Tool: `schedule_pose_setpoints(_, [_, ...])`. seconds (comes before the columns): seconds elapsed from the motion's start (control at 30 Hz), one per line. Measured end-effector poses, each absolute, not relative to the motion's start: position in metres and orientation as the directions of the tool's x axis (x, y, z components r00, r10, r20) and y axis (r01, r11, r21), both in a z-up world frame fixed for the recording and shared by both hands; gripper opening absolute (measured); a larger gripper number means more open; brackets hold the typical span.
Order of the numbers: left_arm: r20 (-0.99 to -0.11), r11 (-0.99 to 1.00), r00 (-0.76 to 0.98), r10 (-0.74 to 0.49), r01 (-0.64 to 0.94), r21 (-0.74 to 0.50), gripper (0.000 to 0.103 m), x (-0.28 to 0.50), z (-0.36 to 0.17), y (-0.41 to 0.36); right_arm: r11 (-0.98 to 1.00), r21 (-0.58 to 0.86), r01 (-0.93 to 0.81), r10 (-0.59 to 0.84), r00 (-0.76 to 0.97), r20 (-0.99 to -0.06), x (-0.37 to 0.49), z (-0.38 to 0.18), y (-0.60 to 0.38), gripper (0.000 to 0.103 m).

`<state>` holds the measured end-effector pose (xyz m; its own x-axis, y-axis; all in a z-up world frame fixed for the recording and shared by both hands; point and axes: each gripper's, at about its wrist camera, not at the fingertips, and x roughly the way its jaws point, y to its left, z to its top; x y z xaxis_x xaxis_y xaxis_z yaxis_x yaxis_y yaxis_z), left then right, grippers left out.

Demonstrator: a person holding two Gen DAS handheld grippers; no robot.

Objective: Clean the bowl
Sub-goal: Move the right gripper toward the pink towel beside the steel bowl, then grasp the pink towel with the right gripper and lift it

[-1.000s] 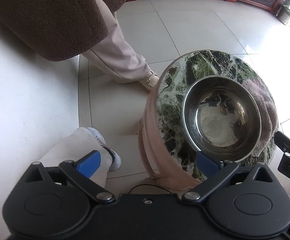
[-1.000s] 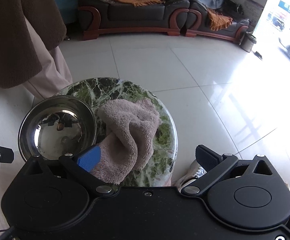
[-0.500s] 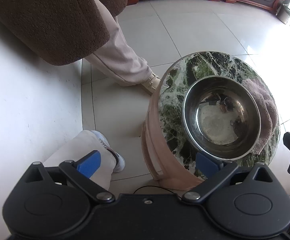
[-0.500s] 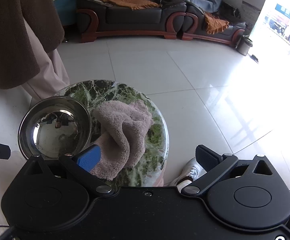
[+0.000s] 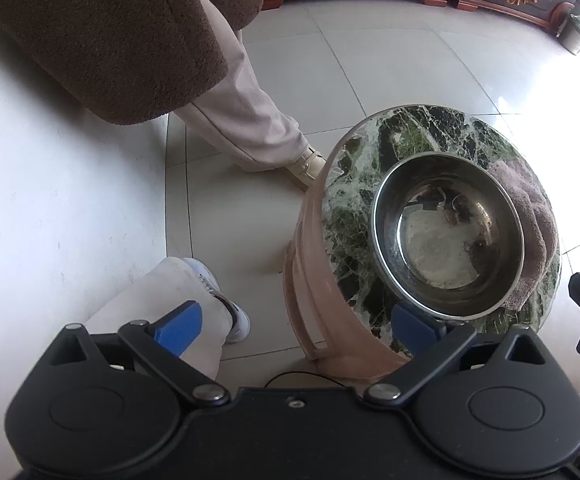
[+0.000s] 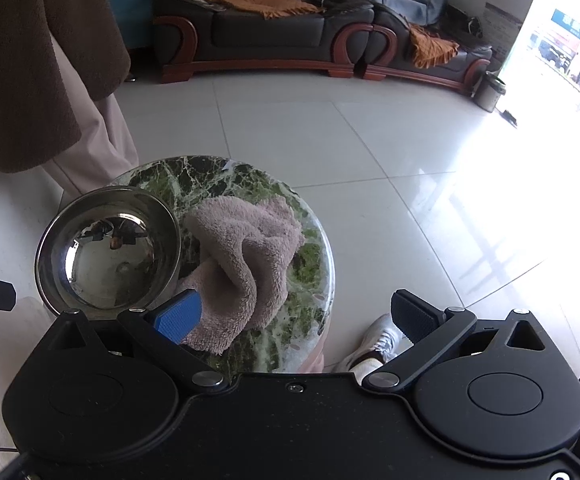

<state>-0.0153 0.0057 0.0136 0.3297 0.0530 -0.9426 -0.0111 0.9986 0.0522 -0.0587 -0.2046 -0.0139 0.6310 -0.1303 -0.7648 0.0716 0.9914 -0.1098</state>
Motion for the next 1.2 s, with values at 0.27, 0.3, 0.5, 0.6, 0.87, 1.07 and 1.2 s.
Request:
schedule_pose_setpoints(0.27, [-0.942, 0.999, 0.332, 0.052, -0.011, 0.051, 0.102, -0.014, 0.013, 0.005, 0.991, -0.112, 0.079, -0.136, 0.631, -0.763, -0.058, -0.016, -0.209, 0.103])
schedule_pose_setpoints(0.3, [-0.941, 0.999, 0.335, 0.049, -0.008, 0.049, 0.102, -0.014, 0.013, 0.005, 0.991, -0.11, 0.079, -0.135, 0.637, -0.759, -0.057, -0.015, -0.21, 0.103])
schedule_pose_setpoints(0.5, [-0.935, 0.999, 0.353, 0.041, 0.016, 0.05, 0.102, -0.009, 0.016, 0.002, 0.992, -0.124, 0.029, -0.104, 0.744, -0.66, -0.047, -0.01, -0.218, 0.103])
schedule_pose_setpoints(0.6, [-0.933, 0.998, 0.358, 0.042, 0.025, 0.055, 0.102, -0.003, 0.015, 0.0, 0.986, -0.164, -0.016, -0.1, 0.731, -0.675, -0.032, -0.019, -0.219, 0.103])
schedule_pose_setpoints(0.87, [-0.928, 0.997, 0.369, 0.045, 0.049, 0.067, 0.102, 0.013, 0.014, -0.007, 0.976, -0.168, -0.135, -0.025, 0.706, -0.708, -0.005, -0.044, -0.215, 0.103])
schedule_pose_setpoints(1.07, [-0.934, 0.994, 0.354, 0.046, 0.072, 0.076, 0.102, 0.024, 0.007, -0.012, 0.953, -0.188, -0.239, 0.031, 0.69, -0.723, 0.004, -0.065, -0.206, 0.1])
schedule_pose_setpoints(1.2, [-0.939, 0.994, 0.342, 0.046, 0.08, 0.078, 0.102, 0.03, 0.001, -0.015, 0.949, -0.146, -0.279, 0.084, 0.67, -0.738, 0.012, -0.066, -0.212, 0.094])
